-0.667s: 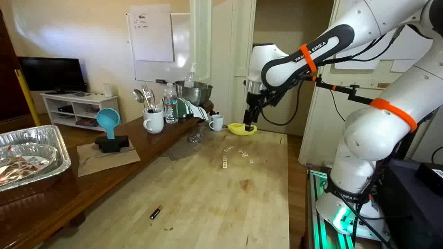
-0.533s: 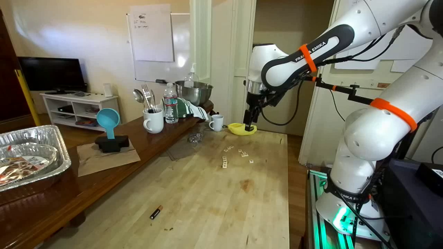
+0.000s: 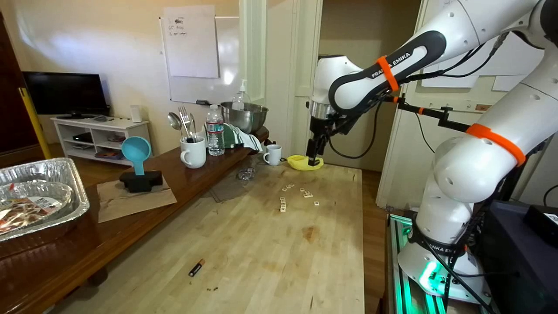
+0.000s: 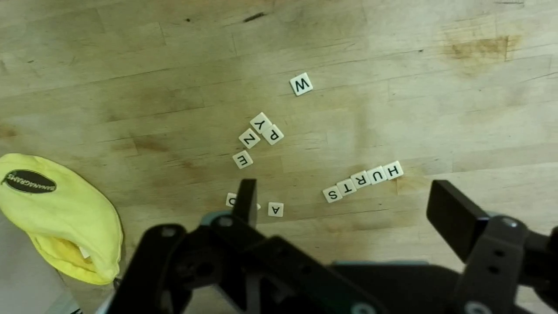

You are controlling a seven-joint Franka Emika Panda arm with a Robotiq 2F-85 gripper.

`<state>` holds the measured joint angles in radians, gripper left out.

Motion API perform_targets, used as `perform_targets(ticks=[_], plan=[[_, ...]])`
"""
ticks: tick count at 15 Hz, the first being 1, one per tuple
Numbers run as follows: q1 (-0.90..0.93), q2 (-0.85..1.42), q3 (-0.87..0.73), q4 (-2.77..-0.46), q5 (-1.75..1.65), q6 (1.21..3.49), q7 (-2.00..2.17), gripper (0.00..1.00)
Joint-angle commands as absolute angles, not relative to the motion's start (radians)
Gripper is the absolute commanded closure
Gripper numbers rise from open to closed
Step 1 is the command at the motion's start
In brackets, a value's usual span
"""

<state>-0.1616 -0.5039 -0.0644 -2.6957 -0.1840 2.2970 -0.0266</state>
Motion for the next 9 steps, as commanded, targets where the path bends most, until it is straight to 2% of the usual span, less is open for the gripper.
perform_targets(ticks=[1,9], plan=[[-0.117,-0.409,-0.056,-2.670,-0.189,2.346,-0.067,0.00],[-0.081,-0.198,-0.091,-2.584,-0.177,2.456,-0.245,0.00]])
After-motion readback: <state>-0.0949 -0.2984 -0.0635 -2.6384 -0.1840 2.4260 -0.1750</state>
